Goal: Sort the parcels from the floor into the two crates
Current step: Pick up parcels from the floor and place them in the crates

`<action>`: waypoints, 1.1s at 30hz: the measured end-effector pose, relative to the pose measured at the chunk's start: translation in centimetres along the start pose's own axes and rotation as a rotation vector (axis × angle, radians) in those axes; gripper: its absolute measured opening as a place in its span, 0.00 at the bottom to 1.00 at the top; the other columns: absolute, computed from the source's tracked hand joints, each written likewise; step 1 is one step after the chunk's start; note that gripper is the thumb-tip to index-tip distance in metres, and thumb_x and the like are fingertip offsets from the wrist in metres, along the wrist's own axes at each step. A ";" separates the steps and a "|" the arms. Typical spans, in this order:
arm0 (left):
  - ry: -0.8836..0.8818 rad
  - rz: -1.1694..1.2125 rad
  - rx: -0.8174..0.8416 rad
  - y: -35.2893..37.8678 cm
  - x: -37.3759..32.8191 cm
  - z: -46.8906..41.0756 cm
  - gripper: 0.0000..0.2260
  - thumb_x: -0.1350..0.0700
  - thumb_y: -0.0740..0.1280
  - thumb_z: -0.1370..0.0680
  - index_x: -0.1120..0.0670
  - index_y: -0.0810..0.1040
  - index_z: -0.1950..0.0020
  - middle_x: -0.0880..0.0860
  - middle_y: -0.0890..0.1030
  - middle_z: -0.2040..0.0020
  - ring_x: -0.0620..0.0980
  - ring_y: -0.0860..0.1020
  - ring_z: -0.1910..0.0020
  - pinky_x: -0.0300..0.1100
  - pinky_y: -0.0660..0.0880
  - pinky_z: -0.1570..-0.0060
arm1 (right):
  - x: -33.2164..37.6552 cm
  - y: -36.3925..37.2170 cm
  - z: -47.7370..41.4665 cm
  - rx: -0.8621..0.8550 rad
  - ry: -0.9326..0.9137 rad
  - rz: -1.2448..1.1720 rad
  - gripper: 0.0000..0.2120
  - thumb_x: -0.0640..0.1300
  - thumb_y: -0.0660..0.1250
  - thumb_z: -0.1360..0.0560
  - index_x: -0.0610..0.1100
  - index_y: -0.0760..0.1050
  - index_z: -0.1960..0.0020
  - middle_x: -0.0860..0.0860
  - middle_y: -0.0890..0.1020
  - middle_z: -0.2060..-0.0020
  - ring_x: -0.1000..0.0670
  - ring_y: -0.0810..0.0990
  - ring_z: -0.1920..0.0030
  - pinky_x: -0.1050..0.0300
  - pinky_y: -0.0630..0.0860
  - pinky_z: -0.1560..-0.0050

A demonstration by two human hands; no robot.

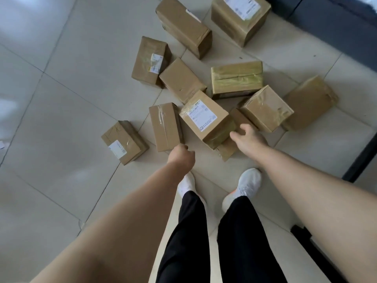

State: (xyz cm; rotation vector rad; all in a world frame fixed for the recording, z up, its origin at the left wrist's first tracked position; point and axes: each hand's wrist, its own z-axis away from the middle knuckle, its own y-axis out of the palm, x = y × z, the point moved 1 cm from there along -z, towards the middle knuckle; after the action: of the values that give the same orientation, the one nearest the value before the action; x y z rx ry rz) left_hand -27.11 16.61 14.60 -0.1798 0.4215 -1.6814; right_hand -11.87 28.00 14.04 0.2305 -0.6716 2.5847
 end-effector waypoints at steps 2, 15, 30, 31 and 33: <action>-0.022 0.099 -0.004 1.6 -0.3 -3.3 0.20 0.54 0.60 0.19 0.60 0.71 0.29 0.61 0.75 0.32 0.61 0.76 0.36 0.51 0.76 0.39 | -0.1 0.5 -3.1 -0.074 -0.029 -0.016 0.28 0.55 0.60 0.21 0.48 0.59 0.23 0.48 0.67 0.26 0.43 0.67 0.28 0.51 0.66 0.33; -0.196 0.574 0.005 5.5 -3.6 -15.5 0.16 0.43 0.58 0.17 0.53 0.73 0.38 0.53 0.79 0.40 0.54 0.79 0.41 0.51 0.78 0.43 | -1.0 5.3 -13.2 -0.032 -0.098 -0.290 0.30 0.60 0.62 0.30 0.55 0.70 0.29 0.52 0.78 0.36 0.47 0.76 0.37 0.51 0.72 0.36; 0.084 0.495 0.147 6.8 -0.9 -10.4 0.19 0.68 0.64 0.21 0.48 0.69 0.36 0.51 0.79 0.38 0.52 0.80 0.45 0.52 0.80 0.43 | -9.9 5.8 -7.2 0.100 0.130 -0.434 0.40 0.31 0.62 0.33 0.58 0.62 0.26 0.51 0.79 0.49 0.47 0.78 0.47 0.52 0.76 0.47; 0.118 0.444 0.160 7.0 -1.2 -10.2 0.20 0.69 0.64 0.22 0.47 0.70 0.37 0.50 0.78 0.38 0.51 0.81 0.46 0.50 0.80 0.47 | -10.5 6.0 -6.9 0.100 0.160 -0.475 0.39 0.30 0.62 0.33 0.58 0.63 0.27 0.50 0.80 0.53 0.48 0.78 0.51 0.55 0.75 0.51; 0.171 0.346 0.156 7.6 -2.1 -10.1 0.20 0.69 0.63 0.22 0.49 0.72 0.36 0.49 0.78 0.38 0.51 0.81 0.48 0.45 0.80 0.58 | -11.8 6.2 -6.6 0.075 0.207 -0.568 0.38 0.29 0.60 0.31 0.59 0.64 0.28 0.50 0.79 0.59 0.51 0.77 0.56 0.61 0.72 0.57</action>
State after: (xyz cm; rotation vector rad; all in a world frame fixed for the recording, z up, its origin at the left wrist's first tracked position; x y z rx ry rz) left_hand -23.34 19.66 2.72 0.1467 0.4207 -1.3848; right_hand -4.64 21.89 2.52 0.1473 -0.3655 2.0515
